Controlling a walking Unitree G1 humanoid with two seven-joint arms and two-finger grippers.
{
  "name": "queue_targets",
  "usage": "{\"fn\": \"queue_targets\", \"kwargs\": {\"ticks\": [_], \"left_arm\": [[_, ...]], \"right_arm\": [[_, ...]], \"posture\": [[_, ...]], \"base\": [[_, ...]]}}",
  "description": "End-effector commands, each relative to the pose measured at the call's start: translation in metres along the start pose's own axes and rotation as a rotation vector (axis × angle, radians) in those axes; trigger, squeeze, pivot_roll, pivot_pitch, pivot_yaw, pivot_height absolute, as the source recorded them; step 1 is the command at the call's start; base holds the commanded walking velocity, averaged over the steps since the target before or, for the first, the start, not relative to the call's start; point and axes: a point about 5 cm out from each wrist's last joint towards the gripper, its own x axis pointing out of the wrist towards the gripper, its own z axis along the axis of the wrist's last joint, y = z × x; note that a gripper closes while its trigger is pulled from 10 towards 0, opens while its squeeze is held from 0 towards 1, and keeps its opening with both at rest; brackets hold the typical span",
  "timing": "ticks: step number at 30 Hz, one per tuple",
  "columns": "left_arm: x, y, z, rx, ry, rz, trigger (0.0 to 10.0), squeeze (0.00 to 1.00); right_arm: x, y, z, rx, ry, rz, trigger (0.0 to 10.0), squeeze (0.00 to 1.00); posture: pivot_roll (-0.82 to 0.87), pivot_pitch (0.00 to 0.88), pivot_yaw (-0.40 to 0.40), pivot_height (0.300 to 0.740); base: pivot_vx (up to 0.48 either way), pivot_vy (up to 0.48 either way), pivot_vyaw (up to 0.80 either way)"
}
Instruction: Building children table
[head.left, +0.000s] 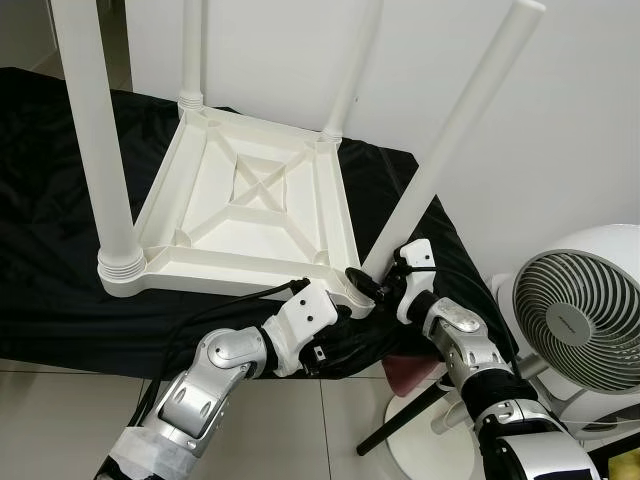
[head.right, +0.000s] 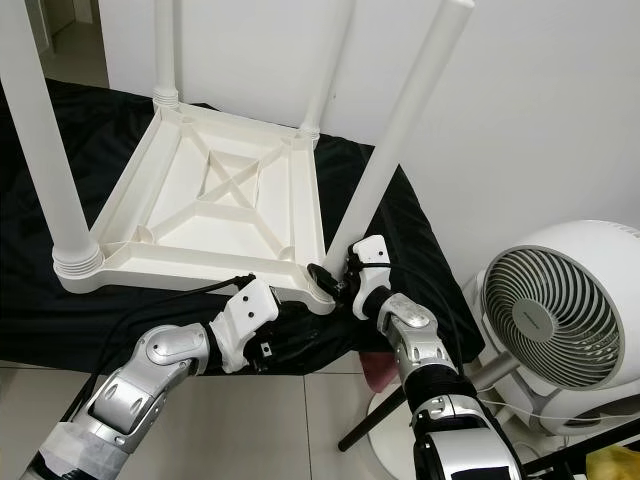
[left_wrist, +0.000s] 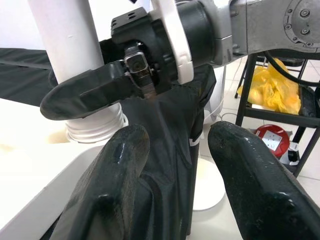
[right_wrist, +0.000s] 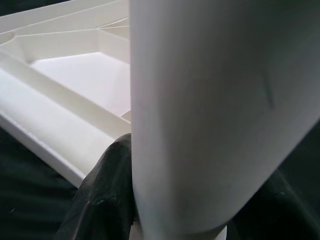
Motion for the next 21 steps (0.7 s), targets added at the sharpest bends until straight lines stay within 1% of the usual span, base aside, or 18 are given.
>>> {"fn": "queue_targets", "kwargs": {"ticks": [1, 2, 3, 4, 6, 7, 8, 9, 10, 11, 12, 13, 14, 15, 17, 21], "left_arm": [[0.002, 0.001, -0.001, 0.006, 0.002, 0.058, 10.0, 0.00], [0.002, 0.001, -0.001, 0.006, 0.002, 0.058, 10.0, 0.00], [0.002, 0.001, -0.001, 0.006, 0.003, 0.058, 10.0, 0.00], [0.002, 0.001, -0.001, 0.006, 0.003, 0.058, 10.0, 0.00], [0.002, 0.001, -0.001, 0.003, 0.002, 0.059, 10.0, 0.00], [0.002, 0.001, -0.001, 0.003, 0.002, 0.059, 10.0, 0.00], [0.002, 0.001, -0.001, 0.002, 0.003, 0.059, 10.0, 0.00], [0.002, 0.001, -0.001, 0.002, 0.003, 0.059, 10.0, 0.00], [0.001, 0.000, -0.002, -0.001, 0.004, 0.058, 10.0, 0.00], [0.001, 0.000, -0.002, -0.001, 0.004, 0.058, 10.0, 0.00], [0.001, -0.002, -0.002, -0.003, 0.005, 0.056, 10.0, 0.00], [0.001, -0.002, -0.002, -0.004, 0.005, 0.055, 10.0, 0.00], [0.001, -0.002, -0.002, -0.004, 0.005, 0.055, 10.0, 0.00], [0.001, -0.003, -0.002, -0.005, 0.006, 0.054, 10.0, 0.00], [0.000, -0.003, -0.002, -0.007, 0.005, 0.054, 10.0, 0.00], [0.000, -0.003, -0.002, -0.008, 0.006, 0.050, 10.0, 0.00]], "right_arm": [[-0.007, -0.008, -0.015, 0.042, 0.075, -0.186, 10.0, 0.00], [-0.007, -0.008, -0.015, 0.042, 0.075, -0.186, 10.0, 0.00], [-0.007, -0.008, -0.016, 0.060, 0.080, -0.242, 10.0, 0.00], [-0.007, -0.008, -0.016, 0.060, 0.080, -0.242, 10.0, 0.00], [-0.009, -0.005, -0.015, 0.105, 0.044, -0.386, 10.0, 0.00], [-0.009, -0.005, -0.015, 0.105, 0.044, -0.386, 10.0, 0.00], [-0.009, -0.003, -0.015, 0.119, 0.030, -0.430, 10.0, 0.00], [-0.009, -0.003, -0.015, 0.119, 0.030, -0.430, 10.0, 0.00], [-0.010, 0.003, -0.017, 0.143, 0.031, -0.514, 10.0, 0.00], [-0.010, 0.003, -0.017, 0.143, 0.031, -0.514, 10.0, 0.00], [-0.010, 0.013, -0.019, 0.172, 0.039, -0.582, 10.0, 0.00], [-0.008, 0.023, -0.020, 0.170, 0.048, -0.614, 10.0, 0.00], [-0.008, 0.023, -0.020, 0.170, 0.048, -0.614, 10.0, 0.00], [-0.008, 0.029, -0.020, 0.166, 0.052, -0.631, 10.0, 0.00], [-0.003, 0.041, -0.018, 0.189, 0.040, -0.579, 10.0, 0.00], [-0.005, 0.037, -0.014, 0.182, 0.024, -0.594, 10.0, 0.00]], "posture": [[0.14, 0.000, -0.226, 0.740], [0.14, 0.000, -0.226, 0.740], [0.14, 0.000, -0.226, 0.740], [0.14, 0.000, -0.226, 0.740], [0.14, 0.000, -0.227, 0.740], [0.14, 0.000, -0.227, 0.740], [0.14, 0.000, -0.227, 0.740], [0.14, 0.000, -0.227, 0.740], [0.14, 0.000, -0.231, 0.740], [0.14, 0.000, -0.231, 0.740], [0.15, 0.001, -0.233, 0.740], [0.15, 0.001, -0.236, 0.740], [0.15, 0.001, -0.236, 0.740], [0.15, 0.001, -0.236, 0.740], [0.15, 0.000, -0.237, 0.740], [0.15, 0.000, -0.236, 0.740]], "base": [[0.000, 0.000, 0.00], [0.000, 0.000, 0.00], [0.000, 0.000, 0.00], [0.000, 0.000, 0.00], [0.000, 0.000, 0.00], [0.000, 0.000, 0.00], [0.000, 0.000, 0.00], [0.000, 0.000, 0.00], [0.000, 0.000, 0.00], [0.000, 0.000, 0.00], [0.000, 0.000, 0.00], [0.000, 0.000, 0.00], [0.000, 0.000, 0.00], [0.000, 0.000, 0.00], [0.000, 0.000, 0.00], [0.000, 0.000, 0.00]]}}
